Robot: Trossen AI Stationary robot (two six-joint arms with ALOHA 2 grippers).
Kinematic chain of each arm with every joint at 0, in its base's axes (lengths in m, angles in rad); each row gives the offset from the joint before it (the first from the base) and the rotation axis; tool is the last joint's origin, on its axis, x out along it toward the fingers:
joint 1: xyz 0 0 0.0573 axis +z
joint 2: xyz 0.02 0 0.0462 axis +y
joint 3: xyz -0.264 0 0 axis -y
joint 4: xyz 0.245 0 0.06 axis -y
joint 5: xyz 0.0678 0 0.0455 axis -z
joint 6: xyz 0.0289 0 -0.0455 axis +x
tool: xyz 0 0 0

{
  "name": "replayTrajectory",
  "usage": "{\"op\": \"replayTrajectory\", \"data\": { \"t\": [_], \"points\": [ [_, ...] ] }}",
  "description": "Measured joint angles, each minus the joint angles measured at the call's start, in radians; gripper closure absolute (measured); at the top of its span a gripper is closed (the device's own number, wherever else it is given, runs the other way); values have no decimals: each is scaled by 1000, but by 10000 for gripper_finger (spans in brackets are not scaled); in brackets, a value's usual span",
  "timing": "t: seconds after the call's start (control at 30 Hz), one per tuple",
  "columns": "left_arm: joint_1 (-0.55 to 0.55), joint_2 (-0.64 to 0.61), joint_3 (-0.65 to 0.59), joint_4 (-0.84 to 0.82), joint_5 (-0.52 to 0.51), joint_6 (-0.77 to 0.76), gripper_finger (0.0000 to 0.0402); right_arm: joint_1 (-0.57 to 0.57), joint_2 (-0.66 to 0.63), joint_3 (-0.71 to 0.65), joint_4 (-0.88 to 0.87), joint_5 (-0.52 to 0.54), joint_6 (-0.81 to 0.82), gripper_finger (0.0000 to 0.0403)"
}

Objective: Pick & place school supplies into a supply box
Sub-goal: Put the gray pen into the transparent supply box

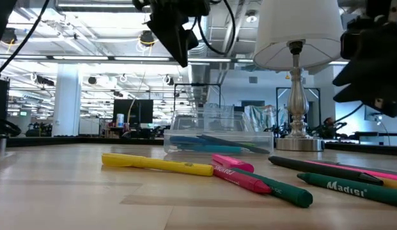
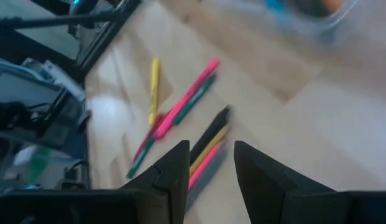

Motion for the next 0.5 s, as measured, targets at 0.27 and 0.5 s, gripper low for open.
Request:
{"op": "replayTrajectory", "data": {
  "t": [0.27,0.5],
  "points": [
    [0,-182,-268,258,65,-41,256,91,246,126,64,18,61,284],
    [1,-424,-571,523,-36,-172,256,103,409,253,11,19,119,285]
  ]
}}
